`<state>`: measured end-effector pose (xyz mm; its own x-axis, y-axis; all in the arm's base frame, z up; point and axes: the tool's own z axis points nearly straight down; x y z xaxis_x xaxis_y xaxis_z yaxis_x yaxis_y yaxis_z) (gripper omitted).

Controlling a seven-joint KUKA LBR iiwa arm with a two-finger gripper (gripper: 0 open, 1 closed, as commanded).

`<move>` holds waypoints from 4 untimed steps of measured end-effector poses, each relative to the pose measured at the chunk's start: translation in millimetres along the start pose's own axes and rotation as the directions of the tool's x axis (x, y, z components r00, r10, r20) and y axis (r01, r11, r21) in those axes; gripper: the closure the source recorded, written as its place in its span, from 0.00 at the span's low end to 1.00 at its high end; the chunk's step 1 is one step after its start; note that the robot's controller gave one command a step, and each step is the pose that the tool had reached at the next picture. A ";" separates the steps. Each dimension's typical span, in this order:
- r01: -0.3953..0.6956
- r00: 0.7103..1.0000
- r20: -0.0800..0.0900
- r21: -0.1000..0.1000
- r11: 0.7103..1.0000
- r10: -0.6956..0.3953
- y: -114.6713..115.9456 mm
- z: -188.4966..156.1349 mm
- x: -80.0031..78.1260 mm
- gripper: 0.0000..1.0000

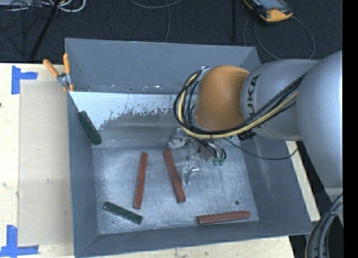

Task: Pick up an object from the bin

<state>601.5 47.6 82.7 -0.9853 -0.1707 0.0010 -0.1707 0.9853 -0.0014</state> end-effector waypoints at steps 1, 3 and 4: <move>0.190 0.982 0.001 -0.002 0.982 -0.190 44.7 -25.4 -23.0 0.00; 0.268 0.963 0.001 -0.002 0.963 -0.268 26.0 -33.1 -18.1 0.00; 0.481 0.877 0.014 0.004 0.877 -0.481 63.9 6.4 -27.9 1.00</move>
Offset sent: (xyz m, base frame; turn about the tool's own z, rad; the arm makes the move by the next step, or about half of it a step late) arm 0.0116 0.0673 0.0063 -0.1229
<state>618.1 115.4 76.2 -0.7819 -0.6233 -0.0129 -0.6233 0.7819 -0.0044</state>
